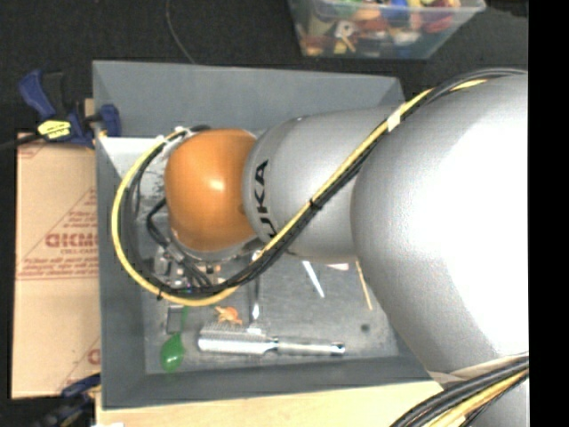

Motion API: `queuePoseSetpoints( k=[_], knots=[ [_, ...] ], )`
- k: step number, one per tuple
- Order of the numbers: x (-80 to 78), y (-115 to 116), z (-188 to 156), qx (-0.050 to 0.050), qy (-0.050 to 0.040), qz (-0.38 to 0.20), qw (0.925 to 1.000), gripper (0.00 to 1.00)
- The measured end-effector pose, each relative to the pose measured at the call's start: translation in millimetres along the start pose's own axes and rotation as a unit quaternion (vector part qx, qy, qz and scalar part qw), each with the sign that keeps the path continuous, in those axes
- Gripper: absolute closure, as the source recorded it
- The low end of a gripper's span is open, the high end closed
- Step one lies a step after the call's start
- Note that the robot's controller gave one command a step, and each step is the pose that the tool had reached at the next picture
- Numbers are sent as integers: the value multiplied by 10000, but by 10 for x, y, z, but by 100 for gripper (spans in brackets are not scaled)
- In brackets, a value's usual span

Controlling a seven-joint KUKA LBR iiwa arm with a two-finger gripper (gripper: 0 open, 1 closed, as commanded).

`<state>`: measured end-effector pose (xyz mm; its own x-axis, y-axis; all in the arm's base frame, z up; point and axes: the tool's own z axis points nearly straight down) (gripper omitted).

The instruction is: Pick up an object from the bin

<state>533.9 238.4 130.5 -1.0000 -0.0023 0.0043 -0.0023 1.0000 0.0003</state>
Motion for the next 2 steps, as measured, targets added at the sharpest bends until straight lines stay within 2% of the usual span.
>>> queuePoseSetpoints(
  k=[1, 2],
  knots=[
    [-22, -6, -30, -7, -31, 23, 10000, 0],
    [-509, -8, 596, -19, -41, 374, 9993, 0]
  ],
)
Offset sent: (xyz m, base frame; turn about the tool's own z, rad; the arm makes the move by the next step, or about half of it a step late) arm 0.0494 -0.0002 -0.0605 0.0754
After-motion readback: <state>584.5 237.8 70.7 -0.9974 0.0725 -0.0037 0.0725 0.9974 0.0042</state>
